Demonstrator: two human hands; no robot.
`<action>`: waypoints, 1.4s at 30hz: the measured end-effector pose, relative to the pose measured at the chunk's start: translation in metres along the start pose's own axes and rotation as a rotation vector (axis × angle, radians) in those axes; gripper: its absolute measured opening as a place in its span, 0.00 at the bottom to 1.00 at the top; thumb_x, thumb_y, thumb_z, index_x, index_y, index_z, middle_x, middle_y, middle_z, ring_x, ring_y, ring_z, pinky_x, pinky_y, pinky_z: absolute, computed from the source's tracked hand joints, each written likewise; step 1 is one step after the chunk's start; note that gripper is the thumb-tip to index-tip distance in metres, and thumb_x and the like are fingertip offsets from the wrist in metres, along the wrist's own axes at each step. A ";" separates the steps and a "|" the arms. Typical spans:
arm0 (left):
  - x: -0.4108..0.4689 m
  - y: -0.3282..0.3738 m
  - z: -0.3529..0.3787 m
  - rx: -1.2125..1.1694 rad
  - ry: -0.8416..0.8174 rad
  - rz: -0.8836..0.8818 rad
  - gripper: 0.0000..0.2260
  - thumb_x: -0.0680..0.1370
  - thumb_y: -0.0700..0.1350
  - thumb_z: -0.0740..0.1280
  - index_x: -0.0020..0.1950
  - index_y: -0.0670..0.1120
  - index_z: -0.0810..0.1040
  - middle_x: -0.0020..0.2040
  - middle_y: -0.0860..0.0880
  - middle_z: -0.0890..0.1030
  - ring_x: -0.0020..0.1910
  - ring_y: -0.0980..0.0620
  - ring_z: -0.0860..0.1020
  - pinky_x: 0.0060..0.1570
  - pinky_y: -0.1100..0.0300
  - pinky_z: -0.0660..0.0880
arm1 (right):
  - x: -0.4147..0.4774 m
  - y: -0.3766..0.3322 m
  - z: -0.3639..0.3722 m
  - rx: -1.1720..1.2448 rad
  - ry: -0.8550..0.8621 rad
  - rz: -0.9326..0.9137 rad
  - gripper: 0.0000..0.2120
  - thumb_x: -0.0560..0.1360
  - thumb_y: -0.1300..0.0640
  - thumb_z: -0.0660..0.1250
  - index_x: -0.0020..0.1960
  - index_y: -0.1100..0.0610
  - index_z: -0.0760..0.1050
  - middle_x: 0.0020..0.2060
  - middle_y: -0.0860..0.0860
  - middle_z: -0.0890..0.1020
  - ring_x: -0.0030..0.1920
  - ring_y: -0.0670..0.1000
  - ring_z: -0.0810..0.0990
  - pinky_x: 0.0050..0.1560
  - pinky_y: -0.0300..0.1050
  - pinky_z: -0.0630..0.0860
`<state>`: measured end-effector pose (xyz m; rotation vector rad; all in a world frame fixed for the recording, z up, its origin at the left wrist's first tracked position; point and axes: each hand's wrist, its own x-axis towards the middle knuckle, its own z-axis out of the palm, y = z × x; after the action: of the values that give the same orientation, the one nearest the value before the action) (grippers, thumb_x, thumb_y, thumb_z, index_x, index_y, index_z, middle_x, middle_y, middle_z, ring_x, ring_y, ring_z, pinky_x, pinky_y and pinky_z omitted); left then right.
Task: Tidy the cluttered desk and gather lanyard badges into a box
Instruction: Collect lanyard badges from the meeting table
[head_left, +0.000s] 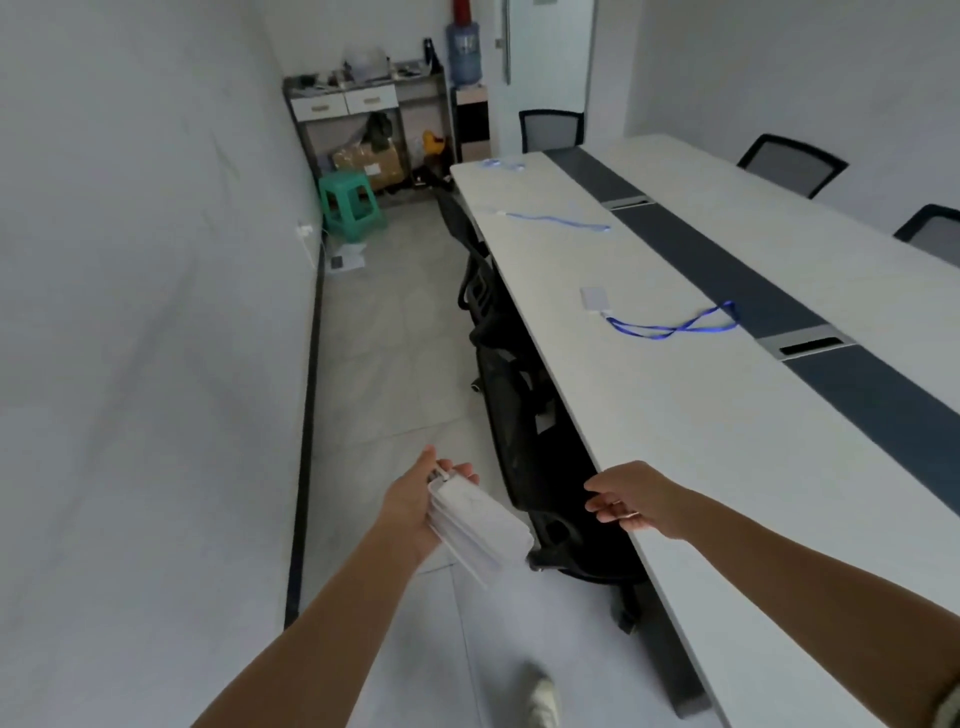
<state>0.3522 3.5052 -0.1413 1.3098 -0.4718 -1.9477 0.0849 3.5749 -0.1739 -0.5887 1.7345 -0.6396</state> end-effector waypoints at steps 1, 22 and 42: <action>0.014 0.008 0.003 0.004 -0.004 0.001 0.14 0.79 0.50 0.66 0.39 0.41 0.74 0.41 0.38 0.82 0.42 0.41 0.81 0.45 0.48 0.78 | 0.016 -0.010 -0.001 0.004 0.015 0.002 0.10 0.75 0.56 0.67 0.54 0.60 0.79 0.40 0.53 0.87 0.33 0.49 0.82 0.33 0.37 0.72; 0.327 0.261 0.082 0.181 -0.247 -0.142 0.17 0.80 0.53 0.62 0.38 0.44 0.73 0.39 0.41 0.82 0.37 0.44 0.83 0.42 0.51 0.77 | 0.265 -0.254 0.004 0.167 0.316 0.077 0.08 0.76 0.62 0.65 0.53 0.64 0.77 0.39 0.58 0.83 0.32 0.53 0.79 0.30 0.37 0.67; 0.551 0.363 0.186 0.436 -0.336 -0.333 0.15 0.80 0.53 0.62 0.41 0.43 0.72 0.40 0.41 0.83 0.40 0.44 0.83 0.42 0.52 0.78 | 0.462 -0.329 -0.078 -0.077 0.668 0.260 0.12 0.75 0.56 0.67 0.52 0.64 0.79 0.44 0.59 0.80 0.44 0.58 0.78 0.43 0.46 0.72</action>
<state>0.1983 2.8376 -0.1797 1.3926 -0.9355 -2.4568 -0.0790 3.0325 -0.2543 -0.1922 2.4182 -0.6235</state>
